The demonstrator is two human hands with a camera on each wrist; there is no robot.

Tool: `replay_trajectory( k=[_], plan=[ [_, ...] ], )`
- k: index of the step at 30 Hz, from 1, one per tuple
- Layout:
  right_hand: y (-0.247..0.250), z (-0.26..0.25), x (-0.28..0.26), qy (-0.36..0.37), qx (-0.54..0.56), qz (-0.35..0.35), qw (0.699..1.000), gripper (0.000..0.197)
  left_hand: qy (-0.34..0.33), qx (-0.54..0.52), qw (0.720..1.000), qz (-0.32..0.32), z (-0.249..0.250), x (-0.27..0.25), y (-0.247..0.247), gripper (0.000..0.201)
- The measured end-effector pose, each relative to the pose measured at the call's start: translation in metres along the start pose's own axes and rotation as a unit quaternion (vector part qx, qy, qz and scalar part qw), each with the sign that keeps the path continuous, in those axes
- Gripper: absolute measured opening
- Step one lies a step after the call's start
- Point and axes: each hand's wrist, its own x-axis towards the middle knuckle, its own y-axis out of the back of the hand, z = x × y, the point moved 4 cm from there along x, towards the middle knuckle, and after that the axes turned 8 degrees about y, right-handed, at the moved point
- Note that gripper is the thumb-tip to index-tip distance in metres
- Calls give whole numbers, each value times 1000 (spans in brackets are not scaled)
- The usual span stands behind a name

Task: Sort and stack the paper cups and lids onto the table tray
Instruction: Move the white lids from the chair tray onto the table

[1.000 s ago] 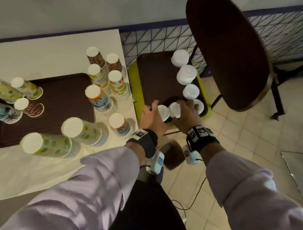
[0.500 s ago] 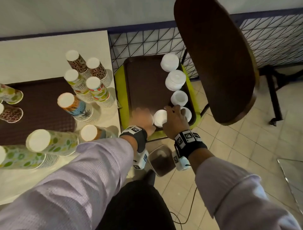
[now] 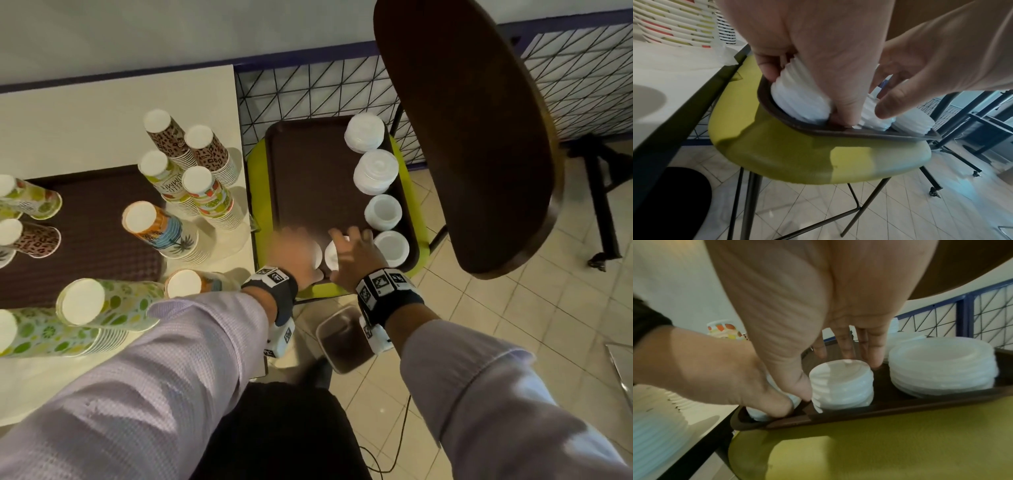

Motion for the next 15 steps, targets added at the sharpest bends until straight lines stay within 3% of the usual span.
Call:
replay_trajectory(
  k=[6, 10, 15],
  plan=[
    [-23, -2, 27, -4, -49, -36, 998, 62, -19, -15, 1000, 2, -5, -8, 5, 84],
    [-35, -3, 43, 21, -91, -52, 994, 41, -17, -80, 997, -15, -10, -12, 6, 76],
    [-26, -2, 33, -12, -49, -47, 998, 64, 22, -221, 975, 10, -19, -17, 6, 72]
  ],
)
